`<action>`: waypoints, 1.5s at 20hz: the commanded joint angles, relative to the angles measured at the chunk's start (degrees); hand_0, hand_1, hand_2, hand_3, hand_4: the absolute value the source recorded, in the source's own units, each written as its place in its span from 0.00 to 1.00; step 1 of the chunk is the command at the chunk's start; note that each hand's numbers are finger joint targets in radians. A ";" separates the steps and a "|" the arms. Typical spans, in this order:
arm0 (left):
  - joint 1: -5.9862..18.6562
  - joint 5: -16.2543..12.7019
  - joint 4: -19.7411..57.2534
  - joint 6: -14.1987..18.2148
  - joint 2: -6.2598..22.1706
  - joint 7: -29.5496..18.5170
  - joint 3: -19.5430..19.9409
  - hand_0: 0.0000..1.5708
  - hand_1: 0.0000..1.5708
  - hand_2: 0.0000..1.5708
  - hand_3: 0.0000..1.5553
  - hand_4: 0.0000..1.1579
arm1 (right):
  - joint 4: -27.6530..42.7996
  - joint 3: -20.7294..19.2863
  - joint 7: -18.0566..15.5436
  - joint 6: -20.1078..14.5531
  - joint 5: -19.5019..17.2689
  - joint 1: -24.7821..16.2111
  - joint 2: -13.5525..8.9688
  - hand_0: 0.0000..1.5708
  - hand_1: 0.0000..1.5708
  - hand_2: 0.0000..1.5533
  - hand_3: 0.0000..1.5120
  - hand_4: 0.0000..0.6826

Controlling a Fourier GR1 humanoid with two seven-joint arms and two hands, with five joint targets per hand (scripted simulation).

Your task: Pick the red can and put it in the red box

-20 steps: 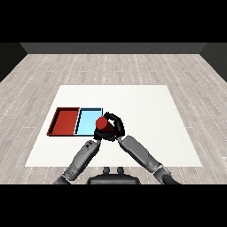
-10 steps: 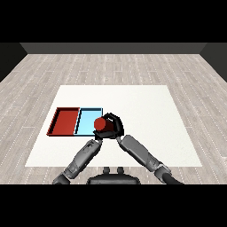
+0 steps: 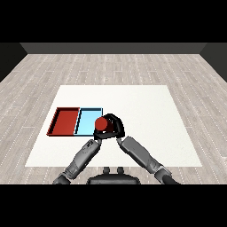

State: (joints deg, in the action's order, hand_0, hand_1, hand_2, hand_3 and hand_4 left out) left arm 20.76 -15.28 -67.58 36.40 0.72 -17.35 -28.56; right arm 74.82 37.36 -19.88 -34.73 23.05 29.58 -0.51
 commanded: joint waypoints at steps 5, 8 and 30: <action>1.59 0.98 -0.47 0.82 -0.70 -0.49 1.74 1.00 1.00 0.97 0.94 0.97 | 0.04 -1.19 4.23 1.45 -6.20 -0.64 0.50 0.00 0.00 0.00 0.00 0.00; 1.40 1.67 -0.98 3.04 -0.71 -1.59 -0.75 1.00 1.00 0.98 0.94 0.97 | -1.80 -4.64 1.13 5.51 -4.94 -0.44 0.49 0.00 0.00 0.00 0.00 0.00; -1.46 7.51 -5.08 0.34 14.67 6.27 9.09 1.00 1.00 1.00 0.94 0.98 | 23.43 -19.34 2.00 10.64 -3.93 -24.24 -14.88 0.00 0.00 0.00 0.00 0.00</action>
State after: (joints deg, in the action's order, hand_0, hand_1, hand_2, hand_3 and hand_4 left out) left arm 19.82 -9.11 -71.39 36.91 9.51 -13.29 -22.07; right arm 97.64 20.80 -15.71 -26.00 17.87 11.54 -12.54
